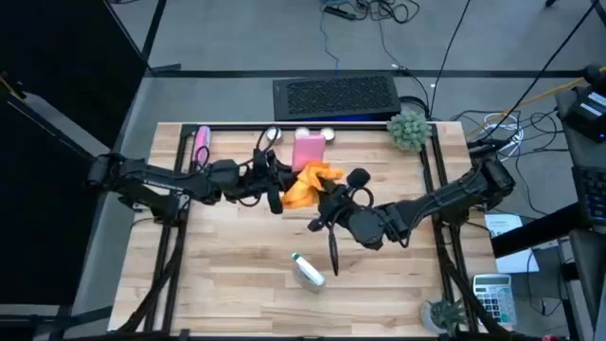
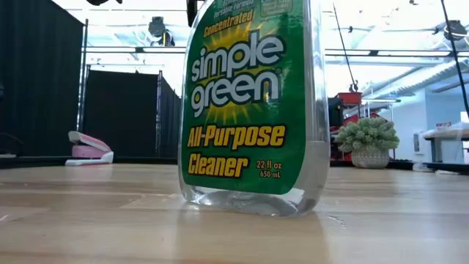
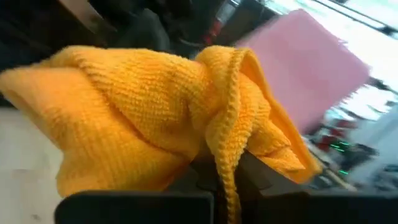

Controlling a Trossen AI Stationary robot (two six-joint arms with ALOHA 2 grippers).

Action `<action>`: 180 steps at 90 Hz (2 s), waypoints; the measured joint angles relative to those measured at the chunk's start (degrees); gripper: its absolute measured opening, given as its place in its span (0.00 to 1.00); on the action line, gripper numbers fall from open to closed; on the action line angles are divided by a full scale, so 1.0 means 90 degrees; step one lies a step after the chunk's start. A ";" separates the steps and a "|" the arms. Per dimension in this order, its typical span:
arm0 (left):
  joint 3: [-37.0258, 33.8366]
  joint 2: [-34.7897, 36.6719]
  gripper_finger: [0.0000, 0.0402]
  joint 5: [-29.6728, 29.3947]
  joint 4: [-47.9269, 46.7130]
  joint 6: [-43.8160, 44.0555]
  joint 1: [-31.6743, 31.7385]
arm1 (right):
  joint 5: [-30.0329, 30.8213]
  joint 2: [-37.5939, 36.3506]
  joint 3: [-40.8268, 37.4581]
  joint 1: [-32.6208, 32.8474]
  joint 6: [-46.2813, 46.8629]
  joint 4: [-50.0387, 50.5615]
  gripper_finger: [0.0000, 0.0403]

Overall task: Apply microfiber cloth
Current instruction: Wipe the cellphone with a microfiber cloth

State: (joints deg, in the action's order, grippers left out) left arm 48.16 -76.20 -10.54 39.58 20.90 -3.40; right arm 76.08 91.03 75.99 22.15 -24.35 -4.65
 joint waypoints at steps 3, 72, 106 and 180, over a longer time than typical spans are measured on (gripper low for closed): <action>0.0000 0.0000 0.03 0.0046 0.0005 -0.0028 -0.0007 | 0.0269 -0.0077 0.0000 0.0073 0.0088 0.0218 0.00; 0.0000 0.1400 0.03 -0.1016 -0.6974 -0.1429 0.0059 | -0.4314 -0.0490 -0.0525 0.1128 1.0019 0.8172 0.00; -0.0031 0.0634 0.03 -0.1552 -1.0104 -0.0339 -0.0872 | -0.6328 -0.0476 -0.2204 0.1540 1.1162 0.7309 0.00; -0.0423 -0.1303 0.15 -0.1425 -0.9417 0.0107 -0.1595 | -0.6277 -0.0476 -0.2516 0.1632 1.0956 0.6777 0.06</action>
State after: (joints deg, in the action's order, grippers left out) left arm 44.36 -87.93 -23.36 -45.18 21.86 -17.76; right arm 19.59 86.74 53.34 36.84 74.26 56.35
